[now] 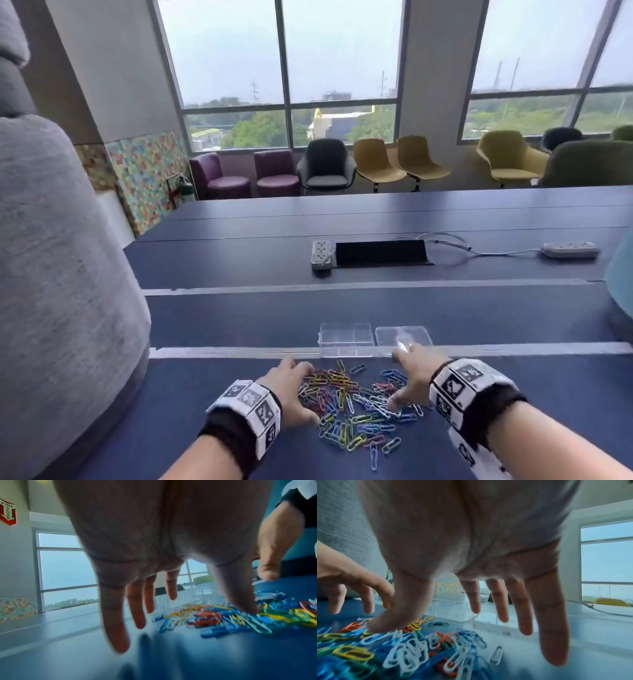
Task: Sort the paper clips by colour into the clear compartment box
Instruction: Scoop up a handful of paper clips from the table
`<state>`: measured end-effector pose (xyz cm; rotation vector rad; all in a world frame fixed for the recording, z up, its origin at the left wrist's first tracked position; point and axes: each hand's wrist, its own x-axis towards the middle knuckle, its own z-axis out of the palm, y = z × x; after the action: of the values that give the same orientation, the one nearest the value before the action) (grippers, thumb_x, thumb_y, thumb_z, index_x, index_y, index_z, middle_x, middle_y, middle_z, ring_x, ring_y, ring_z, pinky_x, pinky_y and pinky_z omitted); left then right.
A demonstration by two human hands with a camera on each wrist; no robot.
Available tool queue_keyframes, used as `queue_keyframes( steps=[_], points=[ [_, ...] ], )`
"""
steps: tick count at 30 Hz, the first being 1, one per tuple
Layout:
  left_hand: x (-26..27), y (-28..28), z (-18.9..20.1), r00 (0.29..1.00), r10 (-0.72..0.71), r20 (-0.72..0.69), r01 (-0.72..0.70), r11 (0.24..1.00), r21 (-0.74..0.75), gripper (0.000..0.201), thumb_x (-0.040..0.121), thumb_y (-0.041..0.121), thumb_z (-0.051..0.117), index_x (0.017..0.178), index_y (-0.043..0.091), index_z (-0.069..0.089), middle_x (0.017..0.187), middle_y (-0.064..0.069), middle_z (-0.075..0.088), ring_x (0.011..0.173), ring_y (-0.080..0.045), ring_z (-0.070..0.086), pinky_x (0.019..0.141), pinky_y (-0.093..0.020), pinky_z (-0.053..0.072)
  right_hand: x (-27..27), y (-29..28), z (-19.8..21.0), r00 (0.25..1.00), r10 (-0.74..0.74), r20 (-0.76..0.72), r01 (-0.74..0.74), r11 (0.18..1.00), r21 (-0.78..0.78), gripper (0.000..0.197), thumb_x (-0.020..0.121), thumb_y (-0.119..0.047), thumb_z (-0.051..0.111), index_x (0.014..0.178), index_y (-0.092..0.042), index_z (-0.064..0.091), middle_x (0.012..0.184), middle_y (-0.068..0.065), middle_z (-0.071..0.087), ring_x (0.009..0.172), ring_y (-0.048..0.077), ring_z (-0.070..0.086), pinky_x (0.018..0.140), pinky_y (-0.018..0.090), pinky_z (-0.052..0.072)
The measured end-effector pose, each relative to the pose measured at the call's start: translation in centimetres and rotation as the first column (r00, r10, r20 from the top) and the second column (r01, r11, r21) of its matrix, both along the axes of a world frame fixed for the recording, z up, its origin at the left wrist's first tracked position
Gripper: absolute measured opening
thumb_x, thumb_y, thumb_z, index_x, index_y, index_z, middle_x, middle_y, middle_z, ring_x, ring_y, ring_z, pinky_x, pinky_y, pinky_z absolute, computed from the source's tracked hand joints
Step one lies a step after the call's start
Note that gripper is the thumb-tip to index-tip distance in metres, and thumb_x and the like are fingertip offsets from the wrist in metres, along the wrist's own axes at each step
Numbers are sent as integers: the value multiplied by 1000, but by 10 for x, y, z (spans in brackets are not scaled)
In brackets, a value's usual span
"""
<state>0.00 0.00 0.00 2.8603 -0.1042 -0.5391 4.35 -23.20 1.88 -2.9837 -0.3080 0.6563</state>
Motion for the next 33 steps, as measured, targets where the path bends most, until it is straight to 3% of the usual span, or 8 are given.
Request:
queue_keyframes(
  steps=[4, 8, 11, 16, 20, 25, 30, 33],
  points=[
    [-1, -12, -5, 992, 68, -108, -49, 984, 169, 129, 54, 61, 80, 150, 34, -2, 155, -12, 10, 142, -36, 15, 111, -55, 28, -15, 6, -9, 998, -59, 6, 59, 996, -65, 89, 73, -45, 72, 142, -24, 20, 155, 10, 0, 131, 36, 34, 106, 42, 37],
    [15, -29, -5, 985, 45, -164, -12, 981, 196, 134, 50, 61, 82, 149, 34, -4, 153, -14, 12, 139, -38, 17, 108, -58, 30, -14, 15, -13, 995, -9, -101, 4, 998, -56, 121, 44, -59, 82, 140, -24, 17, 146, 13, 8, 131, 36, 26, 105, 50, 37],
    [26, -39, -10, 985, 8, -171, 13, 993, 121, 123, 49, 57, 85, 145, 30, 14, 142, -9, 22, 131, -33, 33, 103, -51, 39, -5, 24, -18, 992, 41, -116, -35, 998, 55, 113, 44, -54, 85, 134, -19, 26, 137, 12, 21, 124, 33, 36, 101, 45, 41],
    [39, -44, -14, 983, -30, -182, 20, 998, -55, 88, 56, 44, 84, 125, 24, 34, 122, -2, 30, 108, -24, 52, 94, -39, 46, 11, 38, -26, 981, 115, -156, -81, 975, 207, 73, 60, -39, 82, 116, -14, 41, 119, 7, 35, 106, 29, 54, 89, 36, 47],
    [40, -49, -17, 986, -43, -160, 20, 989, -145, 58, 73, 31, 73, 118, 20, 39, 113, 0, 34, 100, -24, 53, 83, -31, 43, 15, 44, -30, 982, 151, -115, -114, 954, 279, 39, 81, -24, 63, 114, -14, 43, 119, 8, 41, 103, 31, 57, 84, 34, 44],
    [37, -55, -20, 996, 10, -94, -31, 972, -235, 18, 85, 16, 52, 101, 18, 44, 108, 0, 42, 102, -23, 52, 89, -32, 41, 15, 52, -27, 979, 189, -82, -164, 956, 245, 21, 88, -14, 47, 109, -11, 48, 118, 10, 47, 104, 30, 56, 82, 31, 42],
    [39, -55, -17, 993, 107, -55, -119, 941, -316, 17, 82, 5, 43, 89, 20, 50, 96, 1, 54, 95, -19, 55, 80, -23, 42, 22, 52, -24, 978, 192, -84, -171, 963, 208, 17, 85, -12, 46, 97, -9, 58, 110, 14, 58, 100, 32, 58, 77, 31, 44],
    [40, -52, -21, 969, 192, -155, -242, 860, -450, 21, 82, 3, 44, 87, 21, 55, 77, 3, 58, 73, -17, 59, 68, -25, 49, 25, 50, -18, 980, 189, -62, -169, 956, 238, 12, 82, -11, 48, 86, -10, 59, 100, 15, 64, 84, 29, 58, 68, 28, 41]
  ],
)
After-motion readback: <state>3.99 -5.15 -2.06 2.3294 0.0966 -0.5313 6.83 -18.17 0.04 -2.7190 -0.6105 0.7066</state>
